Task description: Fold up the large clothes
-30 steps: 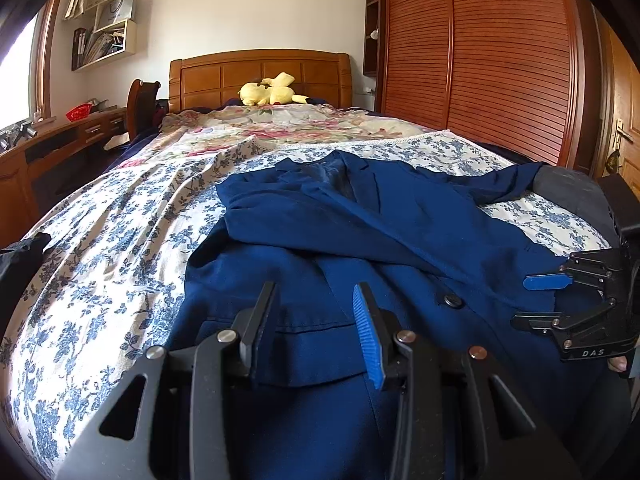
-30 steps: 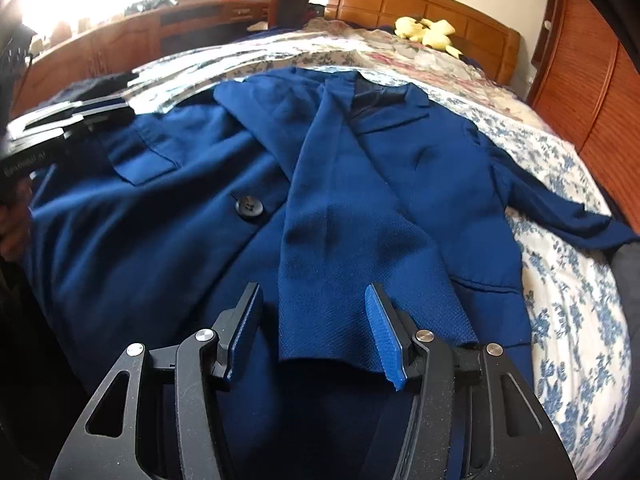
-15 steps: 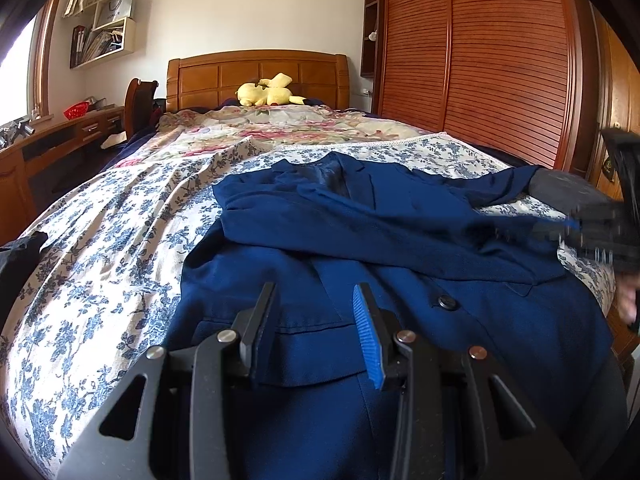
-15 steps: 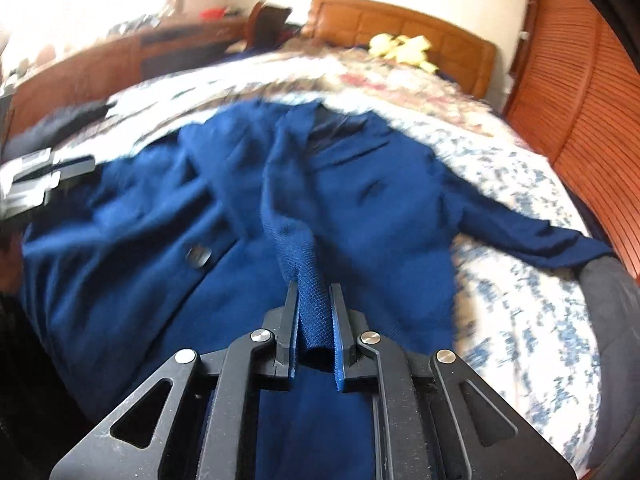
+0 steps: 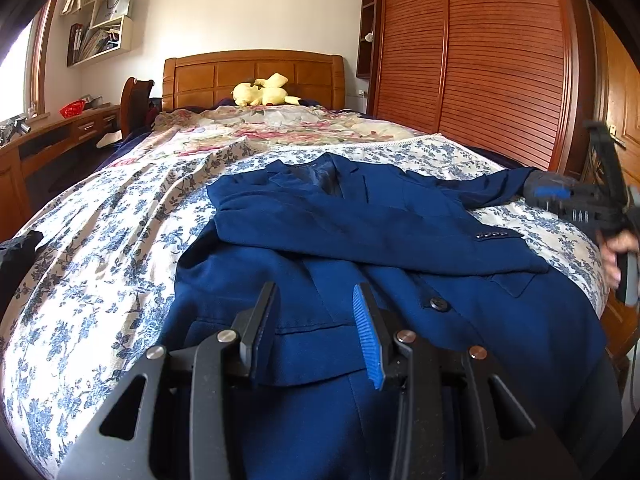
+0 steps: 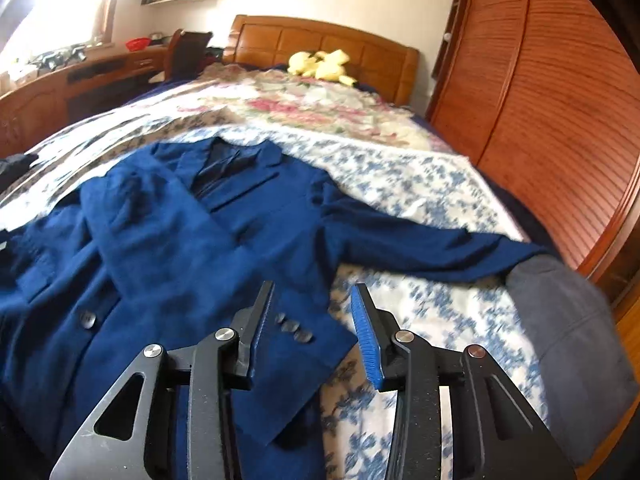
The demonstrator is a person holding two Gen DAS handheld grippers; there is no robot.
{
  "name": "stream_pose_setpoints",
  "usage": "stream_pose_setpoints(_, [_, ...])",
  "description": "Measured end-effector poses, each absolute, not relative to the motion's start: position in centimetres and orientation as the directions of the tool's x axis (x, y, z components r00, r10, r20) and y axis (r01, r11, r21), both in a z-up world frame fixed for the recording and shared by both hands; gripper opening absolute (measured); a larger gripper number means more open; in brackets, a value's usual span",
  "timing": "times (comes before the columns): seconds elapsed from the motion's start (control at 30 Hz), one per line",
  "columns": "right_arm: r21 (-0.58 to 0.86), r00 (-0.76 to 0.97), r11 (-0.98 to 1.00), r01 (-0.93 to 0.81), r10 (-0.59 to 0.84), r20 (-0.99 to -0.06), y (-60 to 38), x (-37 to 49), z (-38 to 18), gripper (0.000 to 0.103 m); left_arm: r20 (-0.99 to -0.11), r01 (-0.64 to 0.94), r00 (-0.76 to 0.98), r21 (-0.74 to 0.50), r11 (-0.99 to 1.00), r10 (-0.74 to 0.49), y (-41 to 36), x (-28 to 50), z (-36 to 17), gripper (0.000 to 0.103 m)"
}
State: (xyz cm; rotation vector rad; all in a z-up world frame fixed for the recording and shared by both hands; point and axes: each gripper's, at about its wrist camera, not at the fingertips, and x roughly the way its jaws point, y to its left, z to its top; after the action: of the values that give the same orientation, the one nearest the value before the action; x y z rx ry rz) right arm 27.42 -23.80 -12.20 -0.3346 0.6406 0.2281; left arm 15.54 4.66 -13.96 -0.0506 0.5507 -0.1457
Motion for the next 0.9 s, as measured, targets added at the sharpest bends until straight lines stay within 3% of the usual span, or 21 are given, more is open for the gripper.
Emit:
stream_pose_setpoints(0.23, [-0.162,0.682,0.924,-0.347,0.130,-0.720,-24.3,25.4,-16.9,0.039,-0.523,0.138,0.837,-0.080,0.987,-0.159,4.1,15.5,-14.1,0.037])
stream_pose_setpoints(0.67, [-0.014,0.592,0.949,-0.314,0.184,-0.785,-25.0,24.4,-19.1,0.040,-0.527,0.140,0.835,-0.075,0.987,-0.159,3.8,15.7,-14.2,0.037])
stream_pose_setpoints(0.7, [-0.019,0.589,0.948,-0.319,0.182,-0.787,-24.9,24.4,-19.1,0.036,-0.527,0.140,0.835,-0.075,0.987,-0.158,3.8,15.7,-14.2,0.037])
stream_pose_setpoints(0.73, [-0.016,0.586,0.943,-0.332,0.194,-0.787,-24.8,24.4,-19.2,0.020,-0.527,0.139,0.835,-0.073,0.988,-0.156,3.8,15.7,-14.2,0.037])
stream_pose_setpoints(0.77, [0.006,0.574,0.934,-0.358,0.225,-0.787,-24.8,24.4,-19.1,0.011,-0.527,0.138,0.835,-0.072,0.988,-0.156,3.8,15.8,-14.2,0.037])
stream_pose_setpoints(0.9, [0.032,0.586,0.920,-0.391,0.275,-0.762,-24.7,23.5,-17.5,0.006,-0.524,0.138,0.838,-0.073,0.988,-0.156,3.9,15.6,-14.1,0.037])
